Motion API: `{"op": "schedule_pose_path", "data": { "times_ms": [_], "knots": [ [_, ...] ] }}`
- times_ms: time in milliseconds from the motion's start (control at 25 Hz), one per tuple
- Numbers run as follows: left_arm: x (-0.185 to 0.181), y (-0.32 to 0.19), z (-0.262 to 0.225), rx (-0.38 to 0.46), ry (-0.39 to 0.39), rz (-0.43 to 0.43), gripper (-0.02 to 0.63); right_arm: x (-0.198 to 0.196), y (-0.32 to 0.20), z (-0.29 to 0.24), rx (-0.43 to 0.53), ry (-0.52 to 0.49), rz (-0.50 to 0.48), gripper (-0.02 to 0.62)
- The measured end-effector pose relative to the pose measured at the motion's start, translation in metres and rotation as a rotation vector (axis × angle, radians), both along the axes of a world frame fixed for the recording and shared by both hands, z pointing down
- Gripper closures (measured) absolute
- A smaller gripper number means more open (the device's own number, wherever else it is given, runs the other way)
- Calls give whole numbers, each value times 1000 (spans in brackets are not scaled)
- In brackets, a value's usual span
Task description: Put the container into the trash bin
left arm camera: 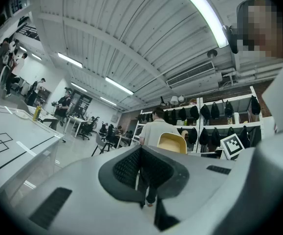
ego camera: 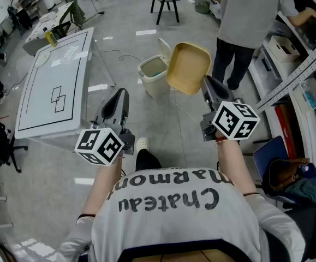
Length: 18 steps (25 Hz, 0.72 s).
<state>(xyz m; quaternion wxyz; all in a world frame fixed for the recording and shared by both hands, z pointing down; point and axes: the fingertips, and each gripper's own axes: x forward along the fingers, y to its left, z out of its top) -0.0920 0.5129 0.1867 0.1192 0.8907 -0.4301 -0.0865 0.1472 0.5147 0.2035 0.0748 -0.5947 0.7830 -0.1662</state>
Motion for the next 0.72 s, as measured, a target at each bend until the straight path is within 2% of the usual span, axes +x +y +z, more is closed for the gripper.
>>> {"op": "schedule_pose_path", "data": {
  "times_ms": [400, 720],
  "knots": [
    [-5, -32, 11, -22, -6, 11, 583, 1, -33, 17, -36, -8, 19, 557],
    [-18, -121, 32, -77, 17, 19, 583, -4, -110, 31, -70, -55, 38, 555]
  ]
}}
